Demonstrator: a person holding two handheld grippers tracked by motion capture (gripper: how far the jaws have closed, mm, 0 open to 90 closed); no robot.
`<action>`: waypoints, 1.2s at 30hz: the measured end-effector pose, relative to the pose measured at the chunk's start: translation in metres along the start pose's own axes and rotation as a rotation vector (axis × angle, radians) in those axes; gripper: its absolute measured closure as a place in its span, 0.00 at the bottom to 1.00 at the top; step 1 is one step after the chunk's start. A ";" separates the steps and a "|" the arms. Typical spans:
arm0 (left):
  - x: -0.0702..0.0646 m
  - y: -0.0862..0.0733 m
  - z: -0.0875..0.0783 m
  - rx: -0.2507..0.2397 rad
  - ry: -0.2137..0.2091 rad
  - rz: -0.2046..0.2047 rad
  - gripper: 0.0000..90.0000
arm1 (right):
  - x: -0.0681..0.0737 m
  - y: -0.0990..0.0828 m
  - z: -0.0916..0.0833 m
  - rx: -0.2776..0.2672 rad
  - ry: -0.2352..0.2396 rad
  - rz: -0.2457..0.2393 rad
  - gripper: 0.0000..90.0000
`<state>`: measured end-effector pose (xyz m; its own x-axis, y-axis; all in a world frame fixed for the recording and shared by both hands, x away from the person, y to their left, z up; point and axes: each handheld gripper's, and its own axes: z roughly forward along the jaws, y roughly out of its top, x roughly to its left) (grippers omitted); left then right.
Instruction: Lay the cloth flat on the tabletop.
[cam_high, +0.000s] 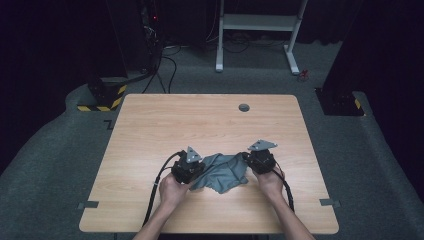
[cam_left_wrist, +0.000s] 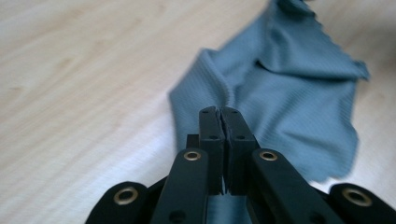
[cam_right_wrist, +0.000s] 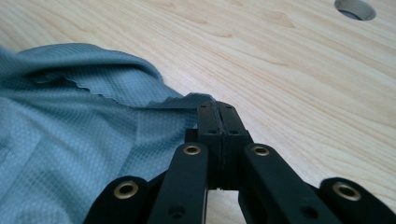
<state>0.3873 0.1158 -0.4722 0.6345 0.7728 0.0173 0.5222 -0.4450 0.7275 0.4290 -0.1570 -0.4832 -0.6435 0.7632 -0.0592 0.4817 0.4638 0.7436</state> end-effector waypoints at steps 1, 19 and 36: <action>0.004 0.001 0.001 -0.004 0.012 -0.007 0.98 | -0.002 0.001 0.001 0.001 -0.006 0.002 1.00; 0.042 -0.001 0.019 0.010 0.086 -0.073 0.87 | -0.017 0.008 0.024 0.049 -0.056 0.035 1.00; 0.000 -0.005 0.020 0.048 0.059 0.105 0.66 | -0.023 0.009 0.028 0.069 -0.072 0.050 1.00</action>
<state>0.3964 0.1092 -0.4899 0.6534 0.7453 0.1330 0.4821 -0.5451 0.6859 0.4655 -0.1577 -0.4939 -0.5742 0.8155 -0.0723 0.5537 0.4519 0.6994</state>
